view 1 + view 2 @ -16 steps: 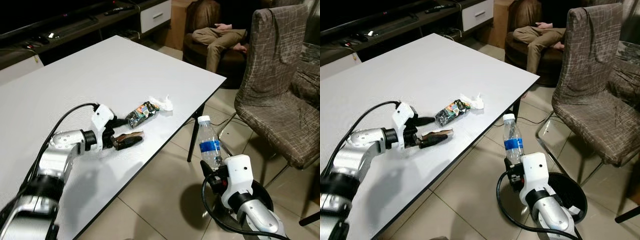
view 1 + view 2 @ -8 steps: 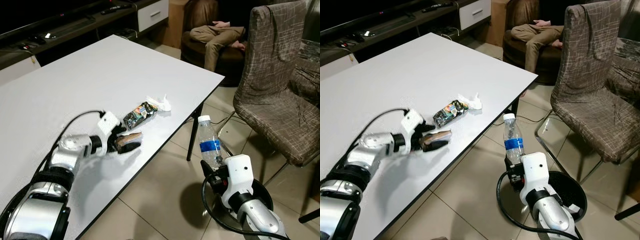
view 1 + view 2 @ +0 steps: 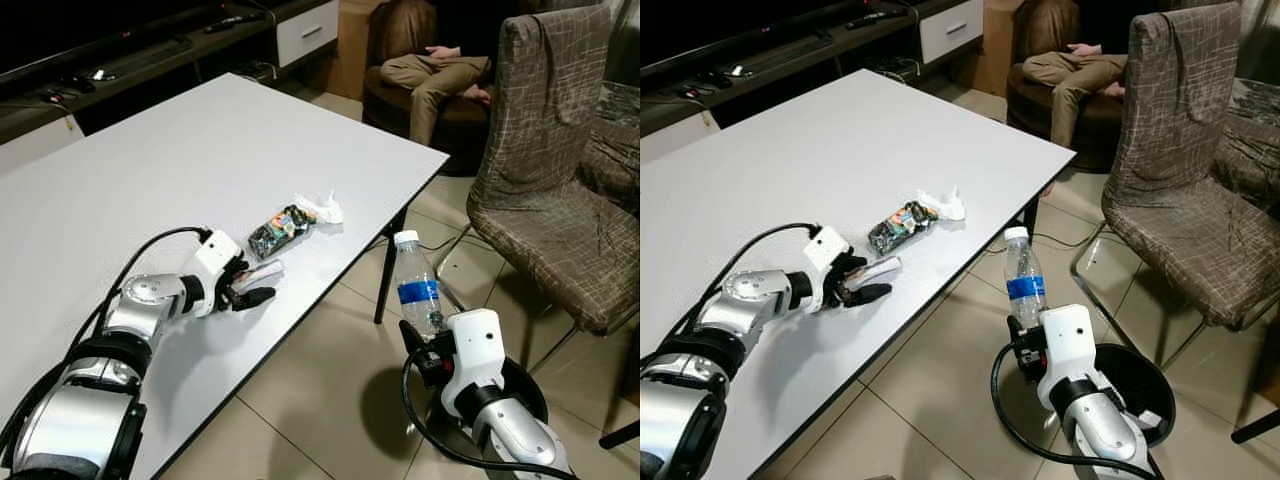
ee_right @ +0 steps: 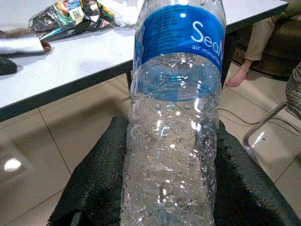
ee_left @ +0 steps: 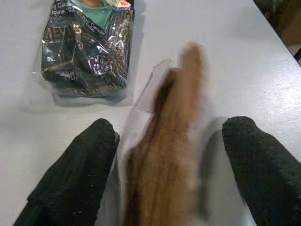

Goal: Picking trash to rubbish bin

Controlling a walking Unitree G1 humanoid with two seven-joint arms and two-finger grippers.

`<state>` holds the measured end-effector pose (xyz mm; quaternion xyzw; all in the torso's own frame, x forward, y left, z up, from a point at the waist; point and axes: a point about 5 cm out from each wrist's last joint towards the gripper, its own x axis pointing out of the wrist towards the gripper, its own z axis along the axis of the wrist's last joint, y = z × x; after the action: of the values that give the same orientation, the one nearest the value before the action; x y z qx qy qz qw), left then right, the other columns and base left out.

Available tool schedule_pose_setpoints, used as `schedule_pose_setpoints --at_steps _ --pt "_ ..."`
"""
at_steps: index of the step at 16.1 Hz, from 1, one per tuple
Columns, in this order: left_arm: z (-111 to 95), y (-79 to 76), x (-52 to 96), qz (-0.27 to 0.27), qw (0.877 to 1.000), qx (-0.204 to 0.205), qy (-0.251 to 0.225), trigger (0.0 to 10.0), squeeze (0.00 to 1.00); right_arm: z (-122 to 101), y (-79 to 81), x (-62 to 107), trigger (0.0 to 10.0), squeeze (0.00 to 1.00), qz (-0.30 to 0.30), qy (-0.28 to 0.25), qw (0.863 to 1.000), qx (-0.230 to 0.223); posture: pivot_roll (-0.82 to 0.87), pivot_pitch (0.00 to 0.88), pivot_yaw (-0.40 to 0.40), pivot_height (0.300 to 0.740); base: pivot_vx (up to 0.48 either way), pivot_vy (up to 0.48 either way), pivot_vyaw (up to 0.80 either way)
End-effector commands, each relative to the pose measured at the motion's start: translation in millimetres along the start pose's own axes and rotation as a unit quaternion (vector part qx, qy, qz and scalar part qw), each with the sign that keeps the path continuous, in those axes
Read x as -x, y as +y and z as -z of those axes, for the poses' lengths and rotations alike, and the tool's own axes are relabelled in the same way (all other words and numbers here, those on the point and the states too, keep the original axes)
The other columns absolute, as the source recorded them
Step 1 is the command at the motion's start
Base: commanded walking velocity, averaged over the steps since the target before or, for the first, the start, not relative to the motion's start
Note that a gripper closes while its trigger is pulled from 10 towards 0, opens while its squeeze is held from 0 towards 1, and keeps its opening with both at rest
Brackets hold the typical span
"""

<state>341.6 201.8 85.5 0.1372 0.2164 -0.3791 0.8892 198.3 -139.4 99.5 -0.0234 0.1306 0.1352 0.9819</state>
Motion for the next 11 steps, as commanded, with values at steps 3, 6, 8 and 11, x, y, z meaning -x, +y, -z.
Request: schedule_pose_setpoints --at_steps 3,6,8,11 --pt "13.6 -0.1 2.1 -0.005 0.999 0.0 0.048 0.0 0.0 -3.7 5.6 1.0 10.0 0.0 -0.036 -0.011 0.999 0.009 -0.07 0.024 0.042 0.74 0.0 0.0 0.0" --pt "15.1 -0.6 1.9 -0.005 0.999 0.003 0.05 0.0 0.0 -3.8 7.4 0.5 10.0 0.0 -0.038 -0.012 0.999 0.01 -0.06 0.023 0.042 0.74 0.0 0.0 0.0" --pt "17.5 -1.9 1.5 -0.004 0.999 0.005 0.054 0.0 0.0 -3.7 8.7 0.0 10.0 0.0 -0.039 -0.012 0.999 0.011 -0.06 0.023 0.045 0.74 0.0 0.0 0.0" --pt "20.4 -2.7 1.1 -0.009 0.998 0.005 0.06 0.0 0.0 -3.3 7.7 -0.9 10.0 0.0 -0.039 -0.011 0.999 0.014 -0.06 0.02 0.043 0.74 0.0 0.0 0.0"
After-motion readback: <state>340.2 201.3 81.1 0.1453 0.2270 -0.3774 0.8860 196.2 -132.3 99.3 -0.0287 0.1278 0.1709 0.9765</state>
